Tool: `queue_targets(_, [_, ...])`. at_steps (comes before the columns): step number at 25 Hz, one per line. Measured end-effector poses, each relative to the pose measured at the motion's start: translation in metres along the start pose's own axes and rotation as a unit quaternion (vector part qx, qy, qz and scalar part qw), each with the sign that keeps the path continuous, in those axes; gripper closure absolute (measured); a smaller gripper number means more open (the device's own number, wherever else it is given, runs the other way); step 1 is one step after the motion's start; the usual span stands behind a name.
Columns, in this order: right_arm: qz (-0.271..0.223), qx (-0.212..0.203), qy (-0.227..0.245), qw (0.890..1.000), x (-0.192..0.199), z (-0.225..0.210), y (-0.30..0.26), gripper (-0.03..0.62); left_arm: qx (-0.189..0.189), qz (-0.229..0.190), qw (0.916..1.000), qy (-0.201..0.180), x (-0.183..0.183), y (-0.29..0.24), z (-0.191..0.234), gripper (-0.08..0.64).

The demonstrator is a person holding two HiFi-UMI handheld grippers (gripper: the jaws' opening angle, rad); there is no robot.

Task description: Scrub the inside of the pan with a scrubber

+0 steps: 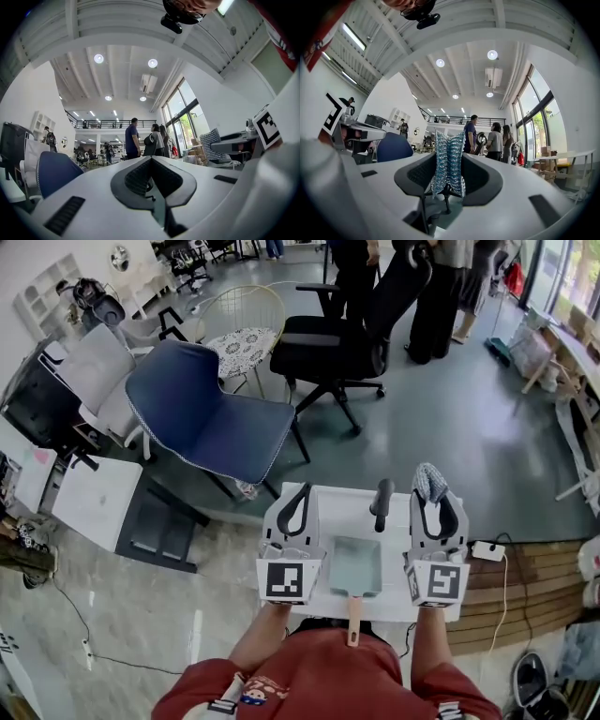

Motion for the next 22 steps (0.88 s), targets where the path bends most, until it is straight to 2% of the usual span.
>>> queue_targets(11, [0.048,-0.036,0.006,0.998,0.023,0.006,-0.009,0.414,-0.013,0.022,0.9997,-0.001,0.01,0.001,0.001,0.548])
queue_targets(22, [0.11,-0.079,0.002,0.991,0.052,0.02,-0.002,0.414,-0.011,0.052,0.9986,-0.004,0.039,0.016,-0.012,0.548])
Point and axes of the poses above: the fingertips, and each gripper's own axes: y backward along the fingers, z to its left, x out of its underside, the point moved 8 cm from there along y, backward along the fingers, and after that the axes turned 14 degrees about -y, right-handed, at the moved point
